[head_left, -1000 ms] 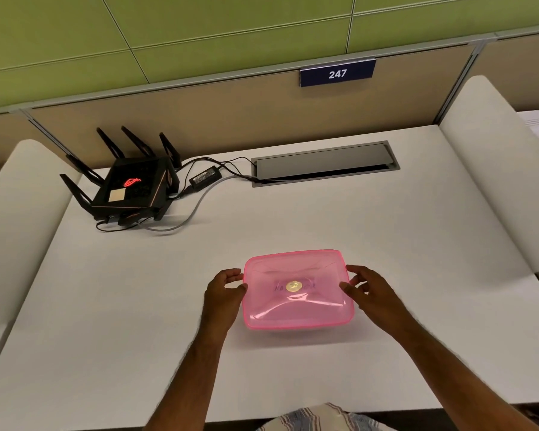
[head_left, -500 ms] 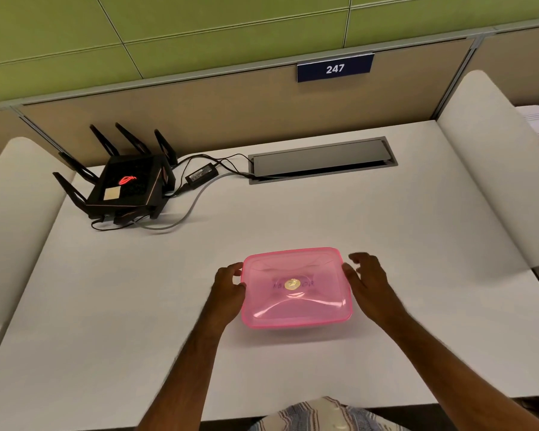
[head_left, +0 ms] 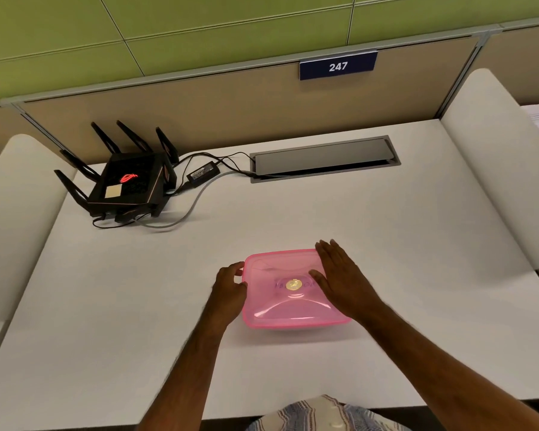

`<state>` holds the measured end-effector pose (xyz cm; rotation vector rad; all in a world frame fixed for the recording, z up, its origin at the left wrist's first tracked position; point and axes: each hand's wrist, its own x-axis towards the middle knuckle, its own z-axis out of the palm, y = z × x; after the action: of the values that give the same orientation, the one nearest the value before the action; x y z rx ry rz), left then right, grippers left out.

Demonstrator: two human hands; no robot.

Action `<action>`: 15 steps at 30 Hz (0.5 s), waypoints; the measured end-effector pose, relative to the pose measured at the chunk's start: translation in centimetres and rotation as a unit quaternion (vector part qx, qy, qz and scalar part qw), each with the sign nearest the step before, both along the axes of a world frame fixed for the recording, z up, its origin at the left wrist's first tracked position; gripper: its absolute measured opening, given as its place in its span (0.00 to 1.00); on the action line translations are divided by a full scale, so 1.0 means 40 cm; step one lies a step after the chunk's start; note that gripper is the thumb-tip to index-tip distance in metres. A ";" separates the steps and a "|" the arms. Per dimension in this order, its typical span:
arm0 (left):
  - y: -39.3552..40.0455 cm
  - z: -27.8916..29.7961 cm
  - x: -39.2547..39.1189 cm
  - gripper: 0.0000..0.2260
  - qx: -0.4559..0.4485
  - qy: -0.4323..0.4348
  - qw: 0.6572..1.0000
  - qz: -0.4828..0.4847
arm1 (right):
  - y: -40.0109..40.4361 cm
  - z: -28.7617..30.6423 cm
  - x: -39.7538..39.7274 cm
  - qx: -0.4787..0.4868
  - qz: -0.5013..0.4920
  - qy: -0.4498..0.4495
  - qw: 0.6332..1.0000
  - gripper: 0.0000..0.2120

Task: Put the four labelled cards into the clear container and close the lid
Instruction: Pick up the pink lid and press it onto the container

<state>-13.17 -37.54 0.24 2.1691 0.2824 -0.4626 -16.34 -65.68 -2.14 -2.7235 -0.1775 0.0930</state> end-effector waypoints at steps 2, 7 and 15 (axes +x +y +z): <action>-0.001 0.002 -0.001 0.22 -0.005 0.006 1.000 0.000 | 0.000 -0.001 -0.005 0.003 0.002 -0.009 1.000 0.35; 0.001 0.011 -0.001 0.21 -0.033 0.012 0.999 0.006 | 0.001 -0.005 -0.006 -0.016 0.008 -0.019 1.000 0.35; 0.028 -0.022 -0.068 0.11 -0.128 0.063 0.986 0.090 | -0.006 -0.024 -0.007 -0.027 0.006 -0.010 1.000 0.33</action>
<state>-15.87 -36.42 -0.62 1.8491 0.4595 -0.5041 -16.60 -65.93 -3.09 -2.7788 -0.1986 0.0749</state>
